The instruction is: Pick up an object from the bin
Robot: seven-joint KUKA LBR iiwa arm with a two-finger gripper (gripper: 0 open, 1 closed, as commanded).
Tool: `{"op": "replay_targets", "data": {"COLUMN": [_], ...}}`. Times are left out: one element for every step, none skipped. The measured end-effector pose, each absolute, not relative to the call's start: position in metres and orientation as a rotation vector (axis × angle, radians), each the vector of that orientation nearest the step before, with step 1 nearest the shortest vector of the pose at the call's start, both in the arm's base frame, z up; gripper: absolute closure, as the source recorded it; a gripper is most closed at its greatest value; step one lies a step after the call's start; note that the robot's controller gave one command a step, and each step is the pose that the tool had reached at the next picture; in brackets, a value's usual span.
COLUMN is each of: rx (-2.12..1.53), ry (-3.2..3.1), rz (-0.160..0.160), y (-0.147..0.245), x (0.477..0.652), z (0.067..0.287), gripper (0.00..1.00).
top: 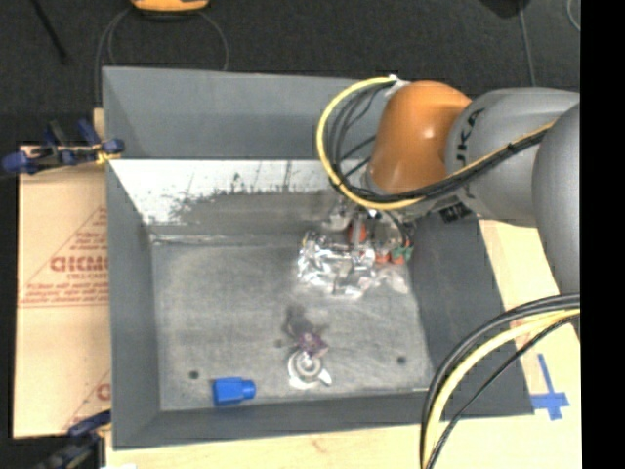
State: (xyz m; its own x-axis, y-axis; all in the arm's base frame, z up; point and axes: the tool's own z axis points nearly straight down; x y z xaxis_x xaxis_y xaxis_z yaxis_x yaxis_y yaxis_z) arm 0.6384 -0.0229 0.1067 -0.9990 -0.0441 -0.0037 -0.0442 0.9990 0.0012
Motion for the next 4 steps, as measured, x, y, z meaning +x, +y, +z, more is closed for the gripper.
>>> {"op": "replay_targets", "data": {"rx": [0.165,0.439,0.440,0.435], "ry": [3.105,3.082,3.078,3.105], "rz": [0.008,0.017,0.012,0.002], "y": [-0.023,-0.023,-0.026,-0.026], "x": [0.628,0.626,0.628,0.629], "z": [0.081,0.080,0.082,0.093], "gripper": [0.00,0.00,1.00,1.00]}}
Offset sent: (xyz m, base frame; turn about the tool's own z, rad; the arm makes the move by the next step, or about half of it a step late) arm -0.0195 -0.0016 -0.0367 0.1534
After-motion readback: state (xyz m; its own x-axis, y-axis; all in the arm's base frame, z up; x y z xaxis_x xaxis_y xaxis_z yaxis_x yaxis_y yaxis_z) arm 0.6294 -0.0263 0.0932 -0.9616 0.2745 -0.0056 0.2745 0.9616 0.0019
